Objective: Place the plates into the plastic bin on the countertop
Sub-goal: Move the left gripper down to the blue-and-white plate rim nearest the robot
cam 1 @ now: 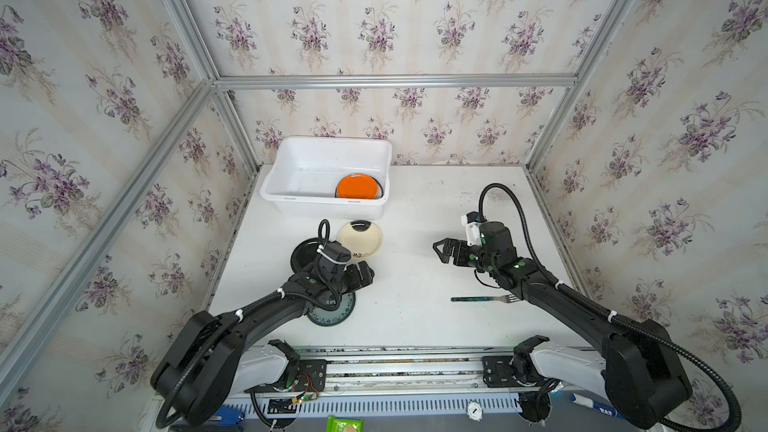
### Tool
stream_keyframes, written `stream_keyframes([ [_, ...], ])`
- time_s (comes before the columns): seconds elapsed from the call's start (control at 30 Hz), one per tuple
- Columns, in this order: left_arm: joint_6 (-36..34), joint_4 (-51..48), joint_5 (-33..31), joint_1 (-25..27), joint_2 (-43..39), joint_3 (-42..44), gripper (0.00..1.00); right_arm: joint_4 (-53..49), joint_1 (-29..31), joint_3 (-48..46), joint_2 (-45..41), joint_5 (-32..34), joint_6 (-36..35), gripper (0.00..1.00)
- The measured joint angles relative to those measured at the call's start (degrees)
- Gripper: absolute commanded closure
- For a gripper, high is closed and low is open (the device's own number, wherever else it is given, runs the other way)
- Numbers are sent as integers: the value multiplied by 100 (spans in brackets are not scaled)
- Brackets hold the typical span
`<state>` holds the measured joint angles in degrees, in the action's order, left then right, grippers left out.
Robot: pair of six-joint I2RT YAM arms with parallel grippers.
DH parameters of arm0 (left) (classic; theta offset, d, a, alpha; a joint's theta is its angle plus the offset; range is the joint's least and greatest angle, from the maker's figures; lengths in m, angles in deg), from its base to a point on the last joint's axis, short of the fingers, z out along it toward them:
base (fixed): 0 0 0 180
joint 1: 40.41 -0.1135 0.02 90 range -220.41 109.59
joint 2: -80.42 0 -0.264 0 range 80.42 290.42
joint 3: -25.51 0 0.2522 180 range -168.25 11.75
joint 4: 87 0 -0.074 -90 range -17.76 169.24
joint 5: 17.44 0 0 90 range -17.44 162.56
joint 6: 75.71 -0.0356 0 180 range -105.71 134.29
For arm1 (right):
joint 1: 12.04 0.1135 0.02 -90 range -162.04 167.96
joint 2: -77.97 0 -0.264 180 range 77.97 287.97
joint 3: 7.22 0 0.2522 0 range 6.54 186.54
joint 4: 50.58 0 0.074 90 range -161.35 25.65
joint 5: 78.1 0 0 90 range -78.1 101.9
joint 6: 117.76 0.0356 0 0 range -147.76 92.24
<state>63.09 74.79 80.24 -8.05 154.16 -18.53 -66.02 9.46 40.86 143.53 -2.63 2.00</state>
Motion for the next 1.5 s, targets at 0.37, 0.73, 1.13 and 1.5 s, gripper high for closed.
stream_keyframes([
  [0.37, 118, 975, 501, 363, 1333, -883, 0, -186, -256, -107, -350, 111, -26, 0],
  [0.73, -28, 686, 367, 251, 516, -861, 0, -221, -330, -114, -529, 109, -28, 1],
  [1.13, -439, -1204, -841, -538, -2085, 79, 0, -136, -337, -96, -236, -455, -127, 1],
  [1.5, -625, -1478, -717, -1156, -3051, 918, 1, 35, -337, 50, 55, -907, -63, 1],
])
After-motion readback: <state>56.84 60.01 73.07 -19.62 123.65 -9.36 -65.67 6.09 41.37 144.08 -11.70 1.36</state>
